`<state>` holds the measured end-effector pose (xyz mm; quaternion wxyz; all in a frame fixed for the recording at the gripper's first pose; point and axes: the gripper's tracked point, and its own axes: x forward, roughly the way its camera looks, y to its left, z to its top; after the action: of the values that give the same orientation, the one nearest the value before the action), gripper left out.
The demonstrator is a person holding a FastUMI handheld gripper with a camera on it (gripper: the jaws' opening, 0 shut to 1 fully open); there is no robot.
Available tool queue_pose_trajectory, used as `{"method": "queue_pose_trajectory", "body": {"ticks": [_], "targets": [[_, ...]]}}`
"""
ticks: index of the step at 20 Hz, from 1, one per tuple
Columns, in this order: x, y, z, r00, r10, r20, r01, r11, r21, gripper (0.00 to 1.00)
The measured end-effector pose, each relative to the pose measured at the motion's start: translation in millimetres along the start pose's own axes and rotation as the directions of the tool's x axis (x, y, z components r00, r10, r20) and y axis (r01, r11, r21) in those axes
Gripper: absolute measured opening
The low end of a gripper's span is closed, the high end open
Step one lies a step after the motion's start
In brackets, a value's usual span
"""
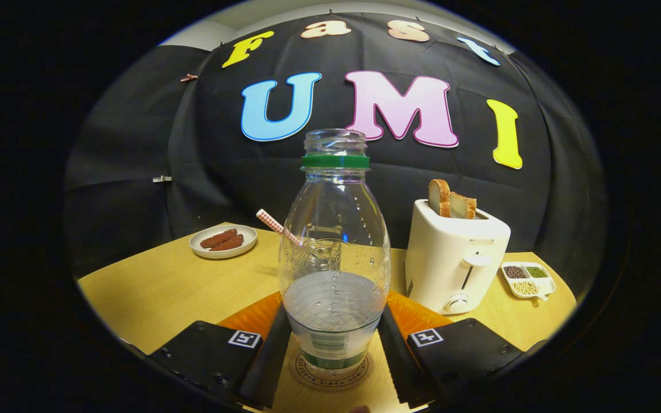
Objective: Take the bottle from table, then pour the juice into the cup, finally place the bottle on the coaster
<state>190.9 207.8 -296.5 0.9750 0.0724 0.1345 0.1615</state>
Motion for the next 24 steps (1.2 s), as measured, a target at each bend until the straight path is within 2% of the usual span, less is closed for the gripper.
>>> {"method": "queue_pose_trajectory", "body": {"ticks": [10, 11, 12, 16, 20, 24], "targets": [[-2.1, -3.6, -9.3, 1.000, 0.002, -0.024, -0.001, 0.999, 0.041, 0.81], [-3.4, -3.6, -8.2, 1.000, 0.001, -0.021, 0.000, 0.999, 0.041, 0.83], [-4.0, -2.5, -7.2, 1.000, 0.005, -0.017, -0.004, 0.999, 0.041, 0.89], [-9.8, -4.2, -8.0, 1.000, 0.002, -0.027, -0.001, 0.999, 0.041, 0.95], [-28.5, -12.5, 6.1, 1.000, -0.026, -0.006, 0.026, 0.998, 0.063, 0.95], [-65.2, -12.7, 32.7, 1.000, -0.020, 0.007, 0.020, 0.996, 0.087, 0.95]]}}
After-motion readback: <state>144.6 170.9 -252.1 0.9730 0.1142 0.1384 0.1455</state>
